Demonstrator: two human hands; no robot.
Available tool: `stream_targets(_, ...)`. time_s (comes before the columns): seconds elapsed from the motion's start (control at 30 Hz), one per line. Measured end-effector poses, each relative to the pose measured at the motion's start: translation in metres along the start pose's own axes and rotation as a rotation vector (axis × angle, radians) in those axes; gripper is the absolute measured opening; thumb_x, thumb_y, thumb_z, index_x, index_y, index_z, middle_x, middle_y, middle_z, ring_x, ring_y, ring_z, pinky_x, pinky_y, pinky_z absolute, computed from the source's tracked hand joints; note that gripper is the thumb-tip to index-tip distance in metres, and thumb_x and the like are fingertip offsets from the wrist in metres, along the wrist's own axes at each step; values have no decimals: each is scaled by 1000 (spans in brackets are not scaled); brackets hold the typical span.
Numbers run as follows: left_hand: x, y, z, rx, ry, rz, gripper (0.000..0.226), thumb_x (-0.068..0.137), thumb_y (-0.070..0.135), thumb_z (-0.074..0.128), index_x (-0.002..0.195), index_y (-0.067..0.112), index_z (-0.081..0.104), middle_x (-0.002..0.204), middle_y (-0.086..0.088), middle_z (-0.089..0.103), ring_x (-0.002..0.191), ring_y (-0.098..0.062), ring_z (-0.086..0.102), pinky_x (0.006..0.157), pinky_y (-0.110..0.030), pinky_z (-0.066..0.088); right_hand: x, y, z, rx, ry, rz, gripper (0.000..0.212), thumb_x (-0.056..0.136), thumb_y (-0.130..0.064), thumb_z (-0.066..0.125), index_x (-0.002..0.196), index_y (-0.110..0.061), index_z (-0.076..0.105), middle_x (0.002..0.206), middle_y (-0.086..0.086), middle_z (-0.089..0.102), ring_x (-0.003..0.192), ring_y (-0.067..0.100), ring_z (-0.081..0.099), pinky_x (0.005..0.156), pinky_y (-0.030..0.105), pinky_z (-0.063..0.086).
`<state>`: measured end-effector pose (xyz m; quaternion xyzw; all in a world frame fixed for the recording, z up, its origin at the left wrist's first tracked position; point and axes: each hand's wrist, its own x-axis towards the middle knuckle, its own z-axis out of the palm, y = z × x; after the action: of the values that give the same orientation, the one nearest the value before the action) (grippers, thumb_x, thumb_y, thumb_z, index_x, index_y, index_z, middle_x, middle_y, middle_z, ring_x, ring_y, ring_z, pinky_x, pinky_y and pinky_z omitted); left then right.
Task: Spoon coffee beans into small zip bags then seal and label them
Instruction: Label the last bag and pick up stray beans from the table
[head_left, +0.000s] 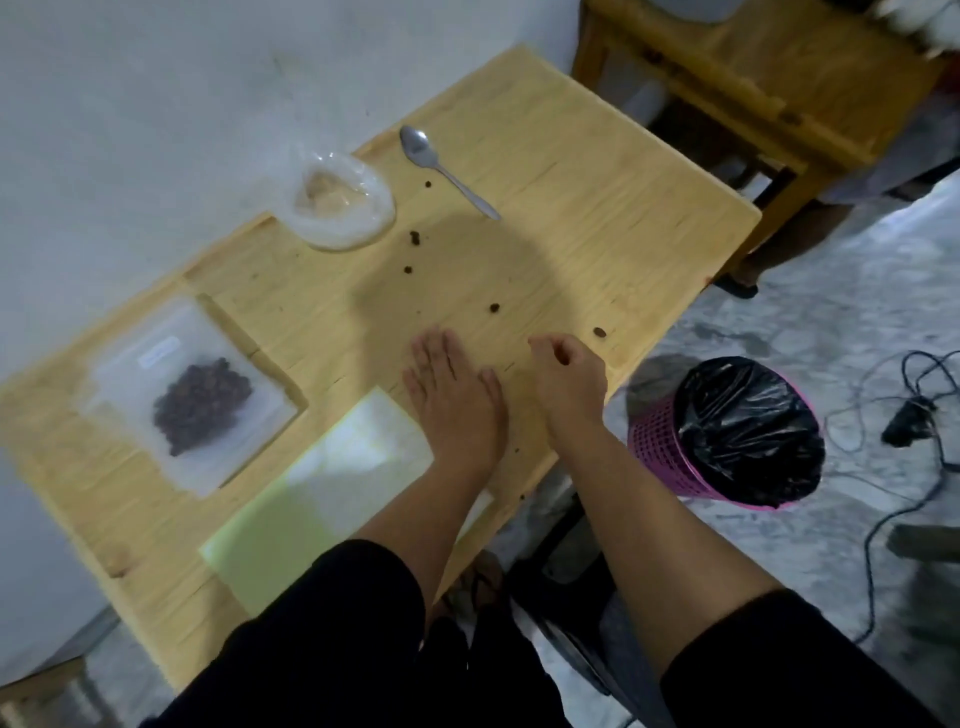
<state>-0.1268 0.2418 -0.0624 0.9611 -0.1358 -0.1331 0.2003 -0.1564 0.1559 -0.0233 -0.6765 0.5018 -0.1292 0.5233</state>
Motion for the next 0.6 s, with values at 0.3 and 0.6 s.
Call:
stream_targets(0.3, 7, 17, 15, 60, 121, -109, 64, 96, 33, 26, 149, 4, 4, 159, -11, 2, 146, -24, -4, 117, -42, -7, 51, 18, -39, -323, 170, -122, 33, 92, -21, 56, 125, -13, 58, 122, 8, 52, 105, 17, 53, 75, 7, 25)
stream_targets(0.6, 6, 21, 13, 72, 144, -120, 61, 97, 31, 28, 149, 5, 11, 159, -11, 6, 147, -24, -4, 117, -43, -5, 62, 22, -39, -374, 69, -171, 19, 90, -15, 57, 103, -6, 66, 110, 10, 60, 97, 21, 59, 77, 19, 40)
